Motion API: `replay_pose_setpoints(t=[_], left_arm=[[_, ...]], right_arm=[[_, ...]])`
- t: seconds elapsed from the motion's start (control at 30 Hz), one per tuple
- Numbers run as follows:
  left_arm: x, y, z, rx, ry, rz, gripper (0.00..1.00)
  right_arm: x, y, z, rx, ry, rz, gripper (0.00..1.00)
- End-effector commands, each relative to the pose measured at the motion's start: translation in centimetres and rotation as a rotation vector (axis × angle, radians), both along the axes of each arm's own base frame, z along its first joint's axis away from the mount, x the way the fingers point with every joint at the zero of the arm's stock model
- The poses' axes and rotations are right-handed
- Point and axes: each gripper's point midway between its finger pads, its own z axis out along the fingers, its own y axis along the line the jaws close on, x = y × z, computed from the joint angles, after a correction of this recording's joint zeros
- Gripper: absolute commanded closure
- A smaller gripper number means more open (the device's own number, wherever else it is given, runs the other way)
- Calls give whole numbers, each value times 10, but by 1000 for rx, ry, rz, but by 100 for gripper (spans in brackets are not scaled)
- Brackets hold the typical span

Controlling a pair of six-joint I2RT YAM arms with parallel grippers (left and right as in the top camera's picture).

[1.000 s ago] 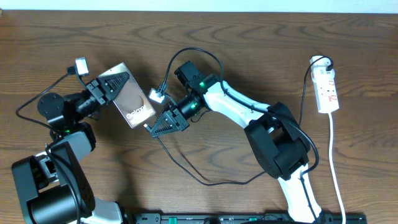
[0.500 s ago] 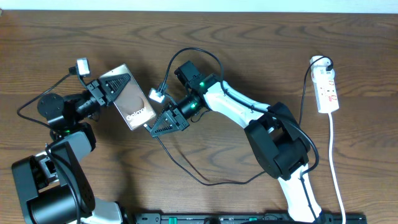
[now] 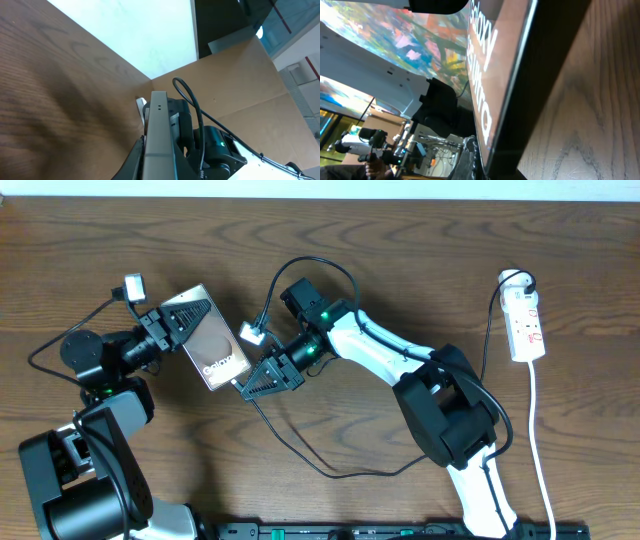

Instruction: Plug charger to phone and switch on socket

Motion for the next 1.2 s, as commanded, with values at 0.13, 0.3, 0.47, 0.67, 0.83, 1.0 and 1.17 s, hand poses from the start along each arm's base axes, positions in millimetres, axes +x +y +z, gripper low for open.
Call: replay_pose_setpoints(t=[0.13,0.3,0.47,0.67,0.83,1.0,1.17], left_arm=[[-4,-2,4,26,-39,-18,93],[-4,-3,4,27,-39,-24,93],[-5,-7,4,26,-39,-35,93],[-6,-20,4,33,-50,-68,93],[-6,-20,4,33,-50,-70,92],[-6,-20,4,33,-49,-70,92],[-3,-15,4,31,-50,-42,92]], right_arm=[[0,-2,1,22,35,8,99],[0,-2,1,22,34,8,99],[0,-2,1,22,34,8,99],[0,-2,1,22,34,8,99],[0,-2,1,22,35,8,99],[1,-2,1,22,35,6,99],[7,-7,1,19,39,-11,99]])
